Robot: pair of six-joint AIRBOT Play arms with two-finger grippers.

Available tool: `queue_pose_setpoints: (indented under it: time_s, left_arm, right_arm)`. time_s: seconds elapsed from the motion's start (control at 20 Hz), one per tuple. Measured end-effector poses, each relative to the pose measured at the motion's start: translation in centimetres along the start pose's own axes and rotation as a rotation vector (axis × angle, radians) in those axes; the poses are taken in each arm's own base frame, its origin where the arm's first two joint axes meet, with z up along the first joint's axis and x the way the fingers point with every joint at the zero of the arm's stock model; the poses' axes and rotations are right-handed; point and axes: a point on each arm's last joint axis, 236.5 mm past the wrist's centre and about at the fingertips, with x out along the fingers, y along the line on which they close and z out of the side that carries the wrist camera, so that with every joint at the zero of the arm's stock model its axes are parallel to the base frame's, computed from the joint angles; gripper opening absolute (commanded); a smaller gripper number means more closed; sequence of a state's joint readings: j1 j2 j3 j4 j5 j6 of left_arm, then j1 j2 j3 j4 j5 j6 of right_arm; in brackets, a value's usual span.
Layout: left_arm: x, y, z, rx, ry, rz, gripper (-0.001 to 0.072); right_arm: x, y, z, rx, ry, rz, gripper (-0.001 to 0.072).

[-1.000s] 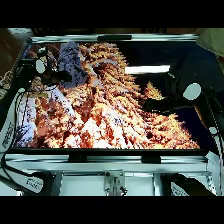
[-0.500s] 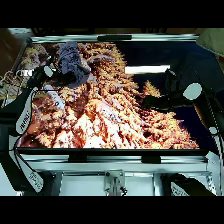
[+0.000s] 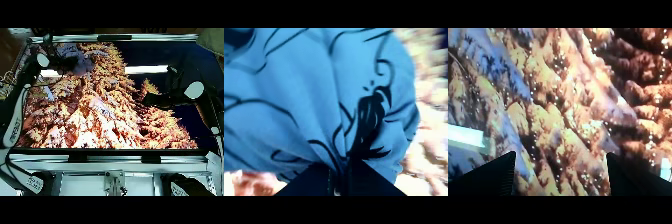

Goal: Fold the shirts.

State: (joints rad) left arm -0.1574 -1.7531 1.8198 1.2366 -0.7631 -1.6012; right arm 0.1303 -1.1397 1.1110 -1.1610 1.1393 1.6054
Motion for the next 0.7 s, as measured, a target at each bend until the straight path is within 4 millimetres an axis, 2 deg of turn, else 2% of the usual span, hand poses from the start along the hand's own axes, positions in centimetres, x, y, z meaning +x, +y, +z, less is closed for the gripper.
queue_pose_setpoints:
  time_s: [0.1, 0.2, 0.25, 0.35, 0.45, 0.55, 0.65, 0.7]
  left_arm:
    - [-6.4, -6.3, 3.5, 0.118, -0.108, -0.08, 0.0064]
    - [-13.6, -12.6, 5.5, 0.211, -0.209, -0.17, 0.0064]
    - [-16.9, -15.6, 5.6, 0.25, -0.241, -0.219, 0.0064]
    - [-21.8, -20.3, 3.8, 0.311, -0.247, -0.309, 0.0064]
    - [-24.1, -23.7, 0.2, 0.364, -0.184, -0.383, 0.0064]
    - [-23.9, -26.1, -5.2, 0.404, -0.057, -0.438, 0.0064]
    - [-22.4, -27.7, -11.1, 0.411, 0.081, -0.471, 0.0065]
    - [-21.4, -27.9, -14.1, 0.401, 0.15, -0.474, 0.0065]
  right_arm:
    - [-2.7, 0.9, 1.2, -0.072, -0.055, -0.005, 0.0672]
    - [-6.9, 1.6, 2.7, -0.157, -0.152, -0.046, 0.0671]
    - [-9.5, 1.9, 3.4, -0.194, -0.211, -0.075, 0.0672]
    - [-15.6, 2.6, 4.4, -0.256, -0.352, -0.137, 0.0672]
    - [-21.4, 3.2, 4.4, -0.28, -0.492, -0.181, 0.0672]
    - [-25.9, 3.8, 3.2, -0.281, -0.594, -0.2, 0.0672]
    - [-28.5, 3.8, 1.6, -0.263, -0.638, -0.21, 0.0672]
    - [-29.0, 3.7, 0.6, -0.249, -0.629, -0.214, 0.0671]
